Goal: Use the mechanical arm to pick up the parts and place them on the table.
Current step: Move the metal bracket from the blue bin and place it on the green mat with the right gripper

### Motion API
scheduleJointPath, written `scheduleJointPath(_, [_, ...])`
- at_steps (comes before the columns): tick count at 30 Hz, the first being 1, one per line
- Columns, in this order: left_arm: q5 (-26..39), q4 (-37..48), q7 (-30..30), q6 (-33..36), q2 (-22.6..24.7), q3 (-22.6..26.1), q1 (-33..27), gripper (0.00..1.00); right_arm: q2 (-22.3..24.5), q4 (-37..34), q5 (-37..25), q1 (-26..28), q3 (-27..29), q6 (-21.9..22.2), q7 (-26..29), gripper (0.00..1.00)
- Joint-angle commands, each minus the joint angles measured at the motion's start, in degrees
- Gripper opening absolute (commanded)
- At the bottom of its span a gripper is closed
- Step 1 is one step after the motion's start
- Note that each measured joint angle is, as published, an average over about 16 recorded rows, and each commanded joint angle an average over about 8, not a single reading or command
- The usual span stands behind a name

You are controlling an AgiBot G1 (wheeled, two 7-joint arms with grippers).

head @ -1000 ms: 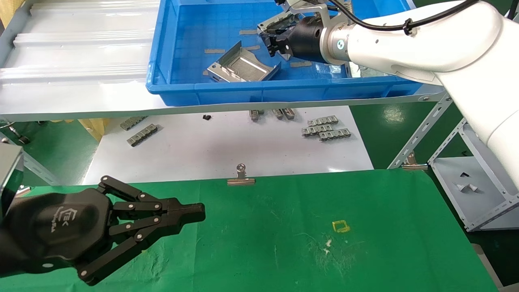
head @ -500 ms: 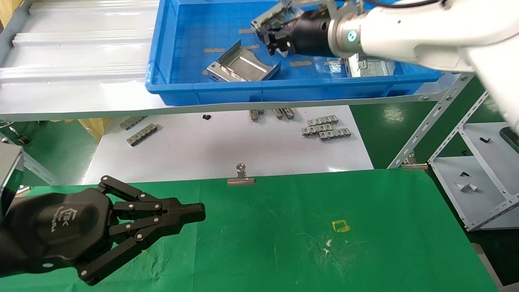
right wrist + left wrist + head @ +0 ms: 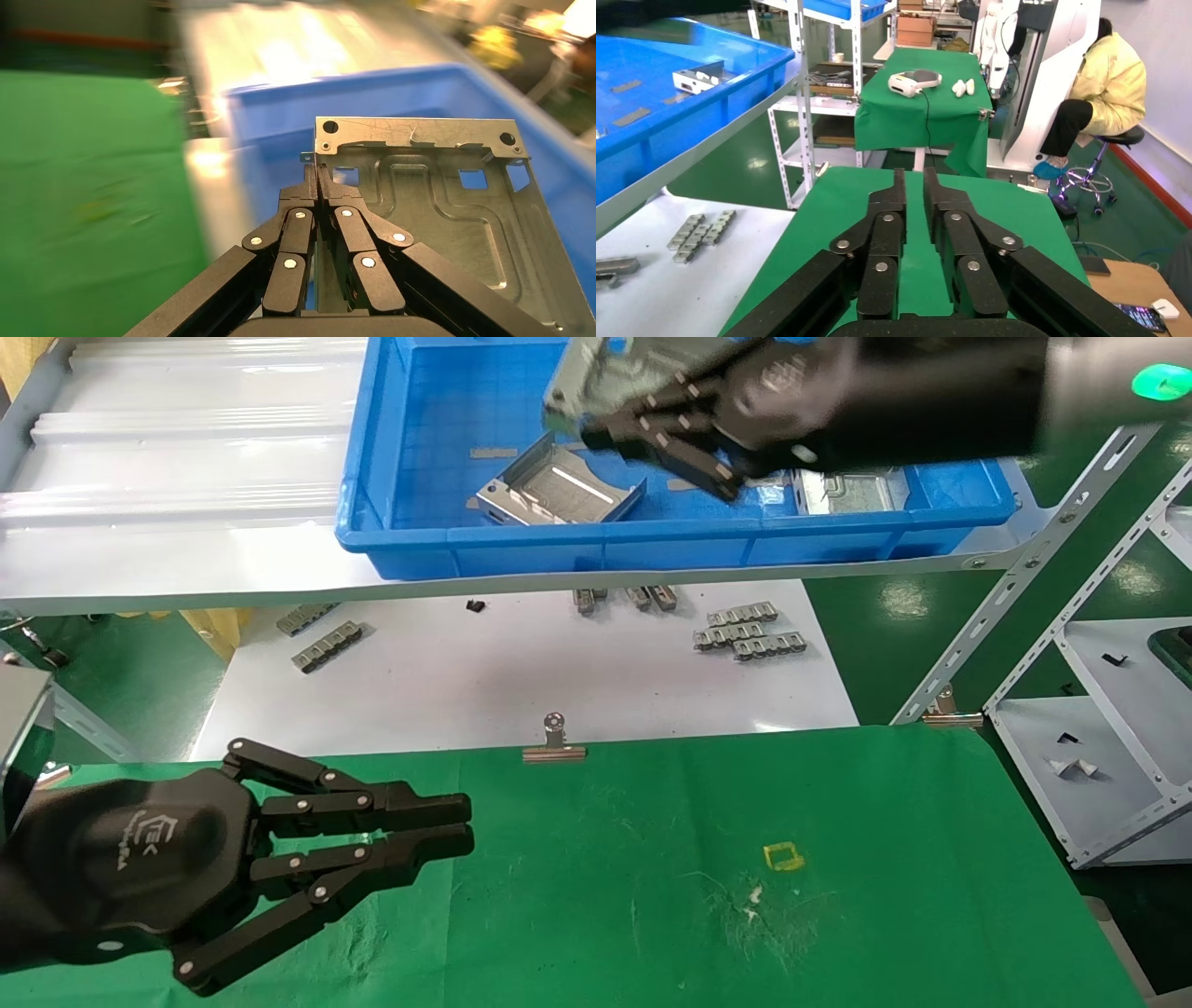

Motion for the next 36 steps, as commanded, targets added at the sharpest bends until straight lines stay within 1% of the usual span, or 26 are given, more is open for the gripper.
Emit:
scheduleJointPath(1, [0.0,0.0,0.0,0.0,0.0,0.0,0.0,1.00,2.7,0.1,1.3,0.6,0.7,-6.8,-3.2,0.00])
scheduleJointPath(4, [0.0,0.0,0.0,0.0,0.0,0.0,0.0,1.00,6.8,3.2,3.2,-0.5,-0.3,-12.2,-5.1,0.00])
scheduleJointPath(6, [0.0,0.0,0.0,0.0,0.0,0.0,0.0,1.00,10.0,6.9,5.0,-1.9,-1.9,-14.0,-5.5,0.00])
scheduleJointPath(11, [0.0,0.0,0.0,0.0,0.0,0.0,0.0,1.00,18.3,16.9,9.3,-5.6,-7.6,-14.3,-6.3,0.00])
scheduleJointPath(13, [0.0,0.0,0.0,0.0,0.0,0.0,0.0,1.00,20.7,18.9,10.3,-7.1,-9.8,-14.1,-8.0,0.00])
scheduleJointPath(16, [0.0,0.0,0.0,0.0,0.0,0.0,0.0,1.00,22.5,19.2,10.5,-9.7,-12.4,-13.7,-12.2,0.00])
scheduleJointPath(19, [0.0,0.0,0.0,0.0,0.0,0.0,0.0,1.00,22.6,17.3,9.8,-12.3,-14.6,-13.4,-17.1,0.00])
scheduleJointPath(23, [0.0,0.0,0.0,0.0,0.0,0.0,0.0,1.00,21.1,13.3,7.6,-14.6,-17.2,-12.9,-23.2,0.00])
scheduleJointPath(31, [0.0,0.0,0.0,0.0,0.0,0.0,0.0,1.00,15.3,2.4,2.7,-17.9,-20.6,-11.3,-34.7,0.00])
scheduleJointPath(36, [0.0,0.0,0.0,0.0,0.0,0.0,0.0,1.00,11.7,-5.5,2.0,-19.8,-20.7,-9.4,-41.1,0.00])
